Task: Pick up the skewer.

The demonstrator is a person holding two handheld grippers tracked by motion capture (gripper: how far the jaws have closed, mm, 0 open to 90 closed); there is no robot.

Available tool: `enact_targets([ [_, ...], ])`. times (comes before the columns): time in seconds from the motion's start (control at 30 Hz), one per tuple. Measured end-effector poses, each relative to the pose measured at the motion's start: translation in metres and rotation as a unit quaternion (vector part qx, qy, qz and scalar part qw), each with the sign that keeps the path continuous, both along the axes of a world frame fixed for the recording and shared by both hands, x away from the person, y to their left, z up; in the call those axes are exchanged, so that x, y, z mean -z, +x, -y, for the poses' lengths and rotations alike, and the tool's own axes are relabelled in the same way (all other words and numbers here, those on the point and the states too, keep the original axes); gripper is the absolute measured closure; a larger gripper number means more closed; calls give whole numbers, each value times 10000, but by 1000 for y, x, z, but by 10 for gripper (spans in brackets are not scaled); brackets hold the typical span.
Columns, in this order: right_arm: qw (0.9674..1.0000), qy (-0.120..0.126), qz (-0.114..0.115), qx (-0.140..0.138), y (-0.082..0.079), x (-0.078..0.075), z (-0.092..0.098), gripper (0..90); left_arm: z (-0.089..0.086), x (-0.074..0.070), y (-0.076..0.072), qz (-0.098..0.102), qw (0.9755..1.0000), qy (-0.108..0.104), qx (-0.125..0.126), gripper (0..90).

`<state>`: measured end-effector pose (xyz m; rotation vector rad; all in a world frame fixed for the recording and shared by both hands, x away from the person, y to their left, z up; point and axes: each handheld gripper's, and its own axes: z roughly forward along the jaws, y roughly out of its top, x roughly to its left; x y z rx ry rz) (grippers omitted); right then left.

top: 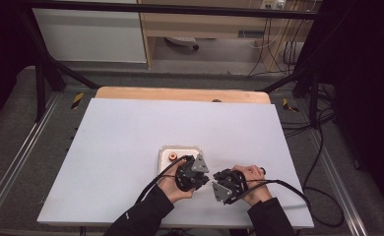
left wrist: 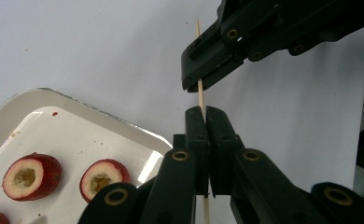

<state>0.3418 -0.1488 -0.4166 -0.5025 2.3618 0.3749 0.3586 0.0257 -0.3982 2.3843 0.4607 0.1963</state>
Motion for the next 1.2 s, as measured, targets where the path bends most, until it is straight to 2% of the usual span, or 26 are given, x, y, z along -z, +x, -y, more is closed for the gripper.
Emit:
enact_targets([
  [0.13, 9998, -98, 71, -132, -1, -1, 0, 889, 0, 0, 2, -134, 9999, 6, -8, 874],
  [0.27, 9995, -239, 164, -102, 0, -1, 1, 889, -4, -2, 5, -249, 9996, 121, -40, 798],
  [0.3, 9992, -304, 218, -113, 0, 0, 1, 889, -6, -3, 6, -314, 9993, 189, -62, 759],
  [0.4, 9990, -358, 260, -112, 0, 0, 0, 889, -7, -3, 9, -461, 9978, 480, -69, 748],
  [0.43, 9983, -471, 331, -93, -1, 1, -2, 889, -7, -3, 10, -487, 9970, 608, -42, 748],
  [0.6, 9966, -637, 493, -160, -1, -1, -9, 888, -5, -2, 11, -659, 9944, 818, -56, 785],
  [0.7, 9948, -774, 589, -300, 0, -3, -13, 888, -3, -1, 12, -697, 9929, 959, -41, 812],
  [0.97, 9936, -818, 680, -384, -2, -3, -17, 887, 1, 1, 10, -664, 9903, 1222, -38, 875],
  [1.07, 9936, -803, 696, -390, -3, -4, -17, 887, 1, 1, 9, -626, 9900, 1266, -67, 882],
  [1.2, 9956, -656, 639, -218, -3, -6, -17, 864, 1, 1, 8, -568, 9911, 1200, -117, 885],
])
